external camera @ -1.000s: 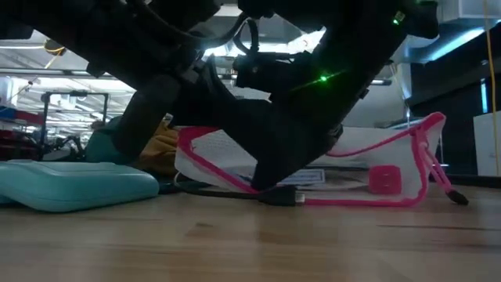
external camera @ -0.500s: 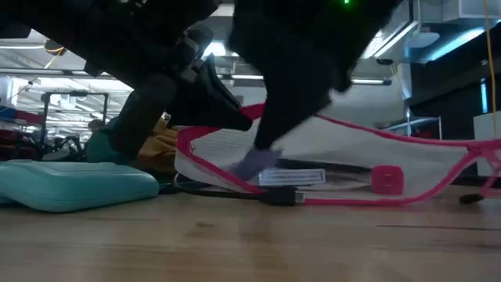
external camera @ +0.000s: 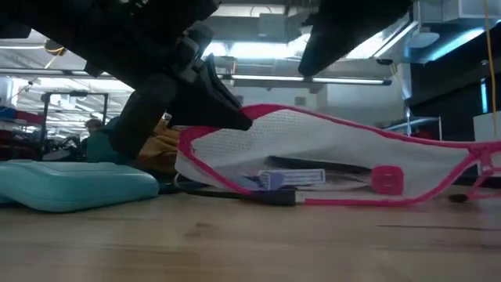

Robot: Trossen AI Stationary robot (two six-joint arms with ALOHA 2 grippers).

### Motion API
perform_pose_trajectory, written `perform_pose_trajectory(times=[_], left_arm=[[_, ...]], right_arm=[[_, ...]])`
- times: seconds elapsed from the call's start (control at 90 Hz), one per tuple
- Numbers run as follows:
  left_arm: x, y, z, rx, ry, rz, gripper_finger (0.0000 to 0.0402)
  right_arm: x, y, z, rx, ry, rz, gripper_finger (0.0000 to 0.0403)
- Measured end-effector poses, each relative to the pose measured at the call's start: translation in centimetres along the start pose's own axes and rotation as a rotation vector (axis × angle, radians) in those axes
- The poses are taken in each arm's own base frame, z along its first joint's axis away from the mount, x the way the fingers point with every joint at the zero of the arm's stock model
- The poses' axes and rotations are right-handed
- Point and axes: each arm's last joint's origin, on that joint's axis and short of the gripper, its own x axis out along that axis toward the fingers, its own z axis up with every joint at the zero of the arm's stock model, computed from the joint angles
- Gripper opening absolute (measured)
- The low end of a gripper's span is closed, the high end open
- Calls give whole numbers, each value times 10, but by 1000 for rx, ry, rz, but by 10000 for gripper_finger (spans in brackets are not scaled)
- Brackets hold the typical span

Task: Unpack backpack
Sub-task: Remove the blue chocolate bar from the pink zipper pouch

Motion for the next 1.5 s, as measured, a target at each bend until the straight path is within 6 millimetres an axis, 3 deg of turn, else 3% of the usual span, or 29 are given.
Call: perform_pose_trajectory(times=[0.3,0.7,1.0,1.2,1.422,1.5], left_arm=[[0,0,0,-7,-1,-1,0],[0,0,0,-5,0,-1,0],[0,0,0,-4,-1,-1,0],[0,0,0,-4,0,-1,0],[0,0,0,-4,0,-1,0],[0,0,0,-3,0,-2,0]], right_arm=[[24,6,-10,26,1,57,13],[70,5,-31,78,9,115,164],[102,-5,-32,160,6,153,184],[116,-14,-32,190,52,176,152],[116,-15,-33,125,52,178,27],[116,-14,-33,111,51,179,11]])
